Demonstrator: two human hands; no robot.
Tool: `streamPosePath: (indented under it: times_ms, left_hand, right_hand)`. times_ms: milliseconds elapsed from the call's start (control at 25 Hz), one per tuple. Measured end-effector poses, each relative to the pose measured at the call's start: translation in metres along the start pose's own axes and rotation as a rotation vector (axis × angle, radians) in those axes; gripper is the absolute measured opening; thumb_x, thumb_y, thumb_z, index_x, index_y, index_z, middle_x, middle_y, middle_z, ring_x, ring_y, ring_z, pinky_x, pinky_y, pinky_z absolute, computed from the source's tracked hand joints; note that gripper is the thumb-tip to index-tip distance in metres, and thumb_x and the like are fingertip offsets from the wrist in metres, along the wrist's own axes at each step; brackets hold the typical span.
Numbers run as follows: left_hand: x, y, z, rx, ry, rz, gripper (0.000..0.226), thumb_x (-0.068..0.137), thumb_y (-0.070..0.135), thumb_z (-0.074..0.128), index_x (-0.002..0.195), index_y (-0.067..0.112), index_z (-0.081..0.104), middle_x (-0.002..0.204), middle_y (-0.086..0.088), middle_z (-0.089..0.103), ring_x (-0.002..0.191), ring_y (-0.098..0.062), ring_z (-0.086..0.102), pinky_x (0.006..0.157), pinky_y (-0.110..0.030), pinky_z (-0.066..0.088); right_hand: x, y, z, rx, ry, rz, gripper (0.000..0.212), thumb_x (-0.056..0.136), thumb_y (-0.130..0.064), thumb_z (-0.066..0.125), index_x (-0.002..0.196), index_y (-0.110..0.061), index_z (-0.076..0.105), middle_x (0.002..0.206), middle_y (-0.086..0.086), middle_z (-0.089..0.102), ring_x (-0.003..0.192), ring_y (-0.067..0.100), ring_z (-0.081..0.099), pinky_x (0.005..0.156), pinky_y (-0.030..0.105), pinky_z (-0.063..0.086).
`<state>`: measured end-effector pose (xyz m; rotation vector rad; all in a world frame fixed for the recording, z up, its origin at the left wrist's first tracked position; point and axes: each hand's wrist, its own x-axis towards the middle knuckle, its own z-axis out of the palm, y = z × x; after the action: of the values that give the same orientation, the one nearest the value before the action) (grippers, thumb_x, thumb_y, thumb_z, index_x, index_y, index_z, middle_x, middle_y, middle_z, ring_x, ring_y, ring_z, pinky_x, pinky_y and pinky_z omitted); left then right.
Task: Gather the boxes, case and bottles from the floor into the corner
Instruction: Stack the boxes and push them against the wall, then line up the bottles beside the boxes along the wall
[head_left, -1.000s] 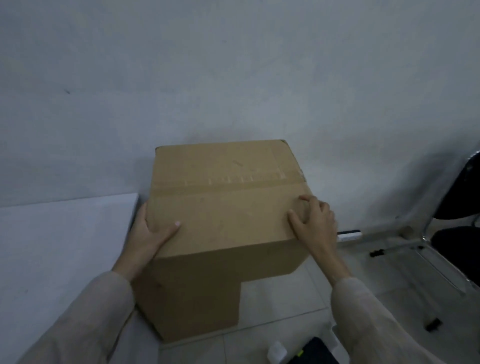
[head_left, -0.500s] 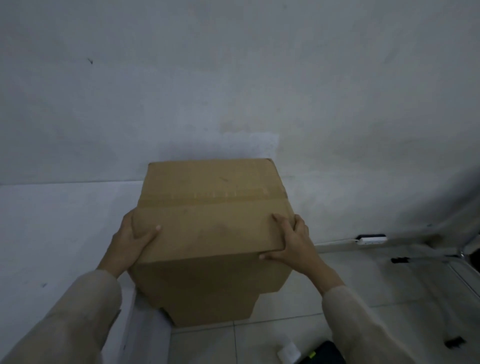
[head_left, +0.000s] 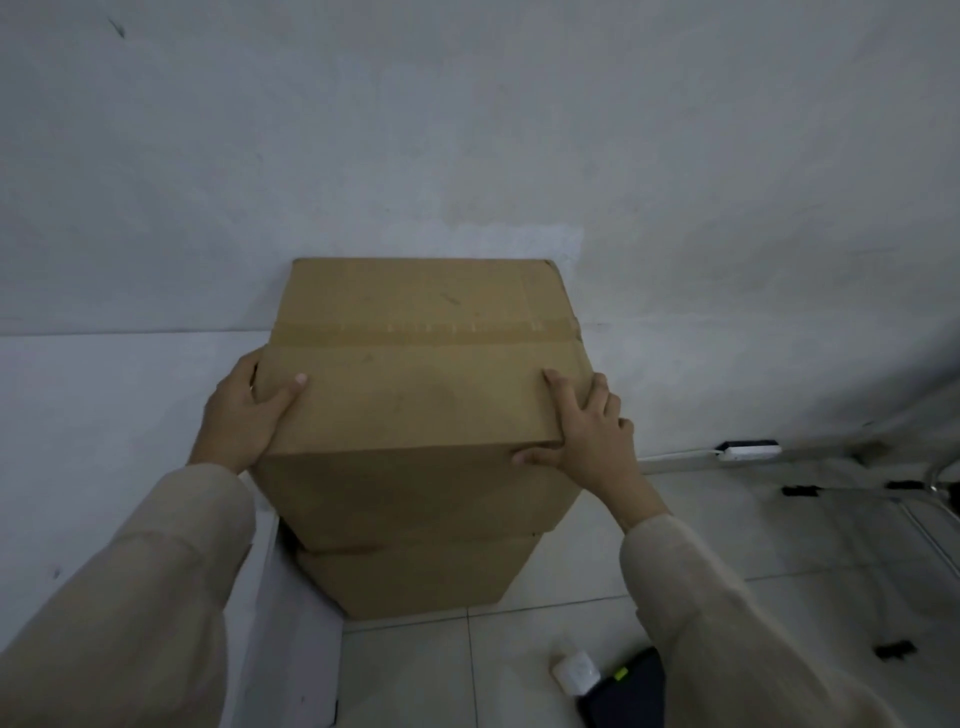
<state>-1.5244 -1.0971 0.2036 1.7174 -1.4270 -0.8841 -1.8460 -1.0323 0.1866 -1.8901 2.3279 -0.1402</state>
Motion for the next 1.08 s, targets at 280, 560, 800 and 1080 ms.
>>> streamPosePath:
  times_ms: [280,560,800,1080]
  left_hand:
    - [0.002,-0.010,0.004,0.441,0.214,0.170,0.047,0.088,0.039,0.053,0.125,0.011,0.050,0.125,-0.020,0.058,0.116,-0.039,0.052,0.097,-0.048,0.039]
    - [-0.090,0.000,0.083,0.606,0.150,0.270,0.059,0.089,0.042,0.022,0.141,0.019,0.035,0.154,-0.002,0.029,0.145,-0.024,0.017,0.114,-0.054,0.000]
    - [-0.156,0.041,0.191,0.467,-0.142,0.611,0.069,0.087,0.053,0.019,0.141,0.013,0.034,0.153,-0.005,0.025,0.143,-0.016,0.009,0.115,-0.049,0.008]
    - [-0.215,0.045,0.340,0.228,-0.519,0.531,0.056,0.080,0.042,0.026,0.120,0.015,0.055,0.135,-0.001,0.047,0.136,-0.019,0.032,0.113,-0.033,0.024]
  right_hand:
    - [-0.001,0.000,-0.004,-0.028,-0.054,0.013,0.118,0.047,-0.091,0.038,0.145,-0.036,0.005,0.151,0.027,0.007,0.137,0.040,0.019,0.103,0.061,0.027]
    - [-0.022,-0.004,-0.007,0.004,0.063,-0.036,0.102,0.043,-0.078,0.063,0.120,-0.015,0.042,0.140,0.020,0.045,0.129,0.044,0.041,0.084,0.070,0.044]
    - [-0.051,0.064,0.009,0.384,0.118,-0.208,0.059,0.080,-0.053,0.053,0.133,-0.030,0.037,0.152,0.015,0.023,0.141,0.039,0.016,0.106,0.058,0.028]
    - [-0.102,0.251,0.061,0.620,-0.042,-0.016,0.036,0.092,-0.028,0.053,0.125,-0.014,0.051,0.133,0.011,0.042,0.126,0.030,0.036,0.100,0.033,0.032]
